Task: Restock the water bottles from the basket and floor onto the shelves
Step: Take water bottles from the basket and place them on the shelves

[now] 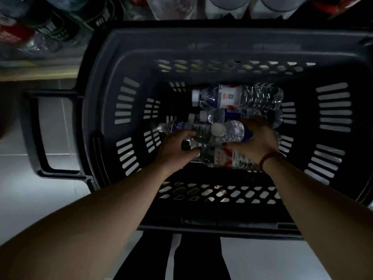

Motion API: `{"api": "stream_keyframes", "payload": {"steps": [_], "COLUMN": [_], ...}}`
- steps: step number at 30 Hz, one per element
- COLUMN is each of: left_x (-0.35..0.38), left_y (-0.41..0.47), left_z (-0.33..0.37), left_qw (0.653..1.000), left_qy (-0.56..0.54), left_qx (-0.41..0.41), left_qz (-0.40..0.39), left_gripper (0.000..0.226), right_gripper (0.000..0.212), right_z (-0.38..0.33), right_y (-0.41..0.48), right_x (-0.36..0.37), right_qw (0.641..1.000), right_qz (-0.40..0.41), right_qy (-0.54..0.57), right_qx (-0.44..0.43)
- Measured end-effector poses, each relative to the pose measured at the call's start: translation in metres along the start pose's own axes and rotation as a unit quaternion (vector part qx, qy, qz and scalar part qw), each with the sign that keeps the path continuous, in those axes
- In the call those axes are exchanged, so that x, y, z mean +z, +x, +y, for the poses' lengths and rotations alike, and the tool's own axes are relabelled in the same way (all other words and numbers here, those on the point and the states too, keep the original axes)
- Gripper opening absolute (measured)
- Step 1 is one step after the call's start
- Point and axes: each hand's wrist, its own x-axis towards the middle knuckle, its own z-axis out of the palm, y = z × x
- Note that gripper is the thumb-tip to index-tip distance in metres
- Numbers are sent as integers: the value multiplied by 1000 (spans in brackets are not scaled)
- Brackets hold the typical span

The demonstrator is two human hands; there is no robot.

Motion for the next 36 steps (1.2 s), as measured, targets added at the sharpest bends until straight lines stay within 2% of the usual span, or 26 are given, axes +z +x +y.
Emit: {"api": "stream_keyframes", "payload": {"steps": [6, 12, 16, 18, 20, 22, 25, 27, 28, 29, 32, 33, 36], "left_x": [-13, -19, -21, -20, -18, -18, -24, -31, -35, -39, -52, -58, -75], "left_y": [-14, -33, -49, -60, -69, -77, -91, -99, -103, -107, -116, -118, -121], "left_z": [20, 37, 49, 57, 64, 70, 76, 72, 70, 71, 68, 67, 58], "left_qw": [990, 972, 962, 953, 937, 925, 916, 910, 908, 905, 881, 873, 850], "left_qy": [-134, -226, -263, -299, -346, -375, -391, -398, -401, -405, -438, -449, -485], "left_qx": [-19, 0, 23, 27, 41, 61, 75, 77, 71, 60, 22, 2, -30], "left_qz": [-44, -62, -64, -46, -14, 2, 46, 82, 100, 119, 179, 191, 204], "left_gripper": [45, 46, 49, 60, 84, 78, 40, 27, 28, 32, 31, 37, 78], "right_gripper": [61, 72, 58, 48, 29, 17, 33, 55, 65, 66, 44, 45, 53], "right_z": [-10, -28, -61, -80, -102, -123, -149, -165, -172, -179, -197, -201, -203], "right_y": [-9, -9, -15, -20, -30, -40, -50, -54, -56, -56, -53, -51, -43], "right_x": [-39, -67, -82, -84, -82, -77, -64, -56, -53, -49, -43, -41, -30], "right_qw": [995, 986, 965, 942, 921, 906, 905, 917, 922, 925, 920, 917, 907], "right_qz": [18, -40, -57, -73, -95, -116, -132, -142, -150, -161, -204, -220, -259], "right_qy": [92, 158, 256, 327, 376, 407, 405, 372, 355, 342, 334, 330, 328], "right_qx": [19, 44, 4, -12, -24, -25, -1, 16, 22, 26, 36, 37, 52]}}
